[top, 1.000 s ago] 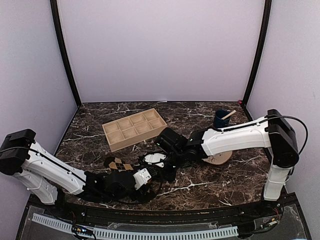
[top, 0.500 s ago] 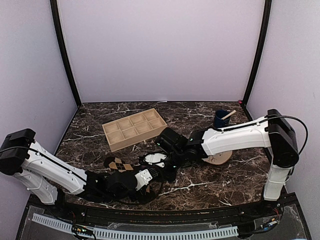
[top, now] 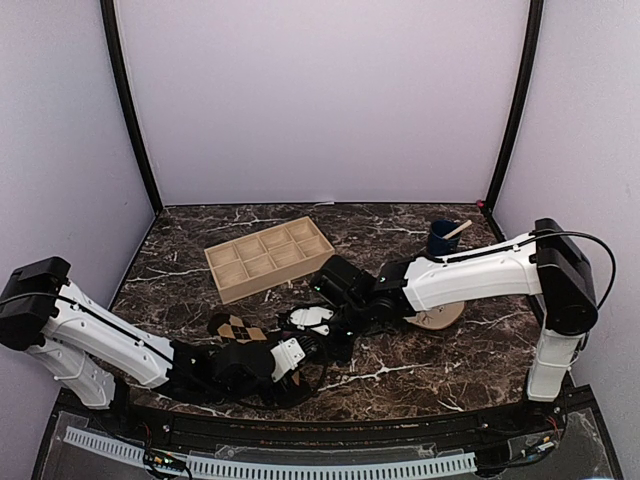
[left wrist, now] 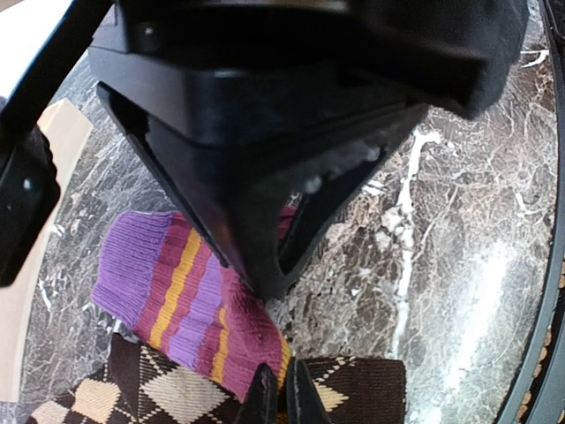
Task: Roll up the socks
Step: Roll the sock at the center of the board.
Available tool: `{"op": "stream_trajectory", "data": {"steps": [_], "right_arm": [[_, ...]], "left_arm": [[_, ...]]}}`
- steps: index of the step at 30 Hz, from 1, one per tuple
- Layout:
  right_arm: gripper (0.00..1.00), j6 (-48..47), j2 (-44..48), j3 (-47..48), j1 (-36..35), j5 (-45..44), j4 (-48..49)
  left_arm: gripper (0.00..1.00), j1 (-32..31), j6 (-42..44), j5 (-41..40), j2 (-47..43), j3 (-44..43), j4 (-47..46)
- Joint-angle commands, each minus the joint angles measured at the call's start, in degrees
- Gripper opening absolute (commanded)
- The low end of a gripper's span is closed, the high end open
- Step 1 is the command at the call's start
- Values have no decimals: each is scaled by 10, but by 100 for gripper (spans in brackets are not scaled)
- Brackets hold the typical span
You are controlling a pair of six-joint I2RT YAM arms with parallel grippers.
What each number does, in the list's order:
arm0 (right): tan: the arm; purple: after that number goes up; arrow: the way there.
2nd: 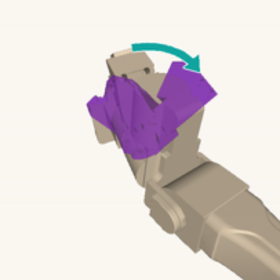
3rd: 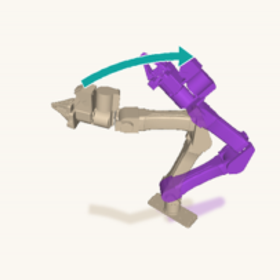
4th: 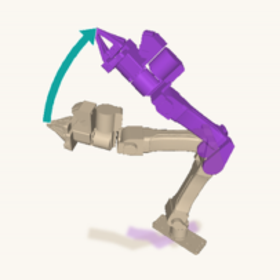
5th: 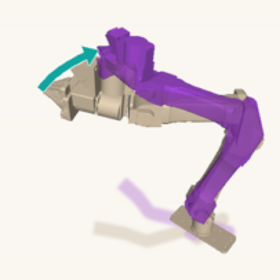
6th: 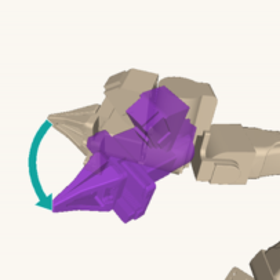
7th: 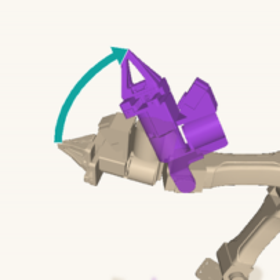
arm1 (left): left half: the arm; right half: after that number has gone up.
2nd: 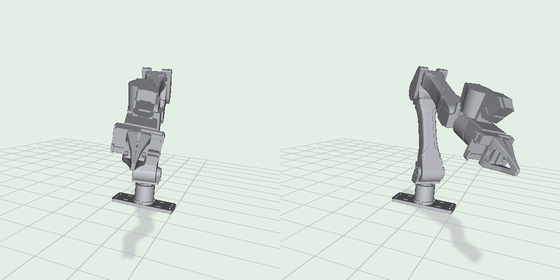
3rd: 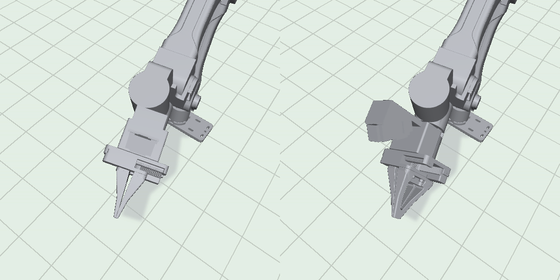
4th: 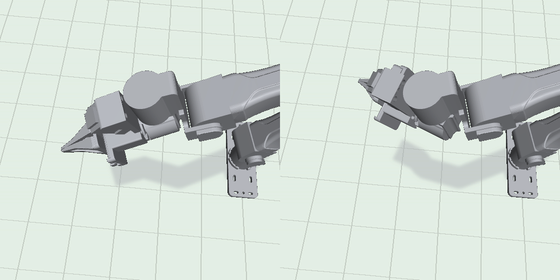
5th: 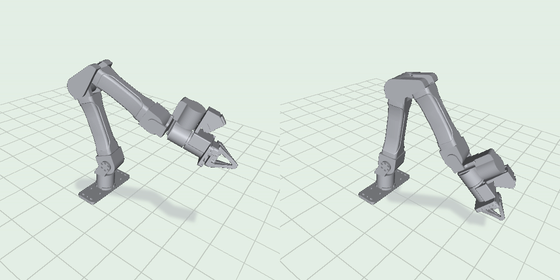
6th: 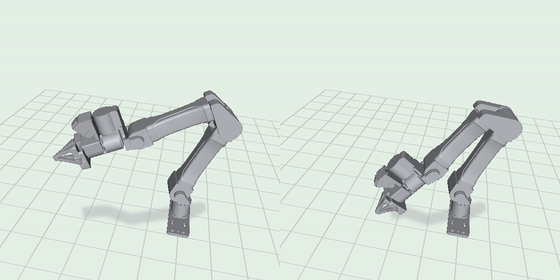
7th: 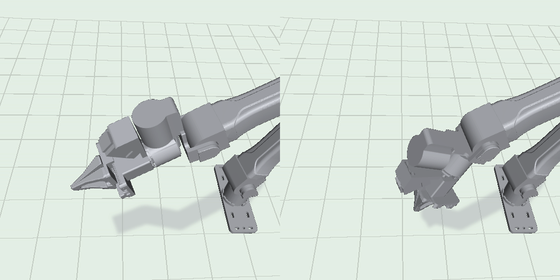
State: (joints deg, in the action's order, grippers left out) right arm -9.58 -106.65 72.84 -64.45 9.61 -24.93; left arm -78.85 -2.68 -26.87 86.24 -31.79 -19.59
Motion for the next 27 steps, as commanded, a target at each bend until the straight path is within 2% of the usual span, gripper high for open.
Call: {"op": "stream_trajectory", "data": {"steps": [1,4,14,27], "right_arm": [[21,11,6,-9,5,11,12],[23,14,8,-17,5,12,16],[40,36,38,-57,8,8,45],[46,74,81,-125,38,24,103]], "left_arm": [[0,10,-26,25,-23,6,13],[0,19,-34,34,-29,9,14],[0,49,-52,96,-35,8,27],[0,94,-59,226,-32,3,36]]}}
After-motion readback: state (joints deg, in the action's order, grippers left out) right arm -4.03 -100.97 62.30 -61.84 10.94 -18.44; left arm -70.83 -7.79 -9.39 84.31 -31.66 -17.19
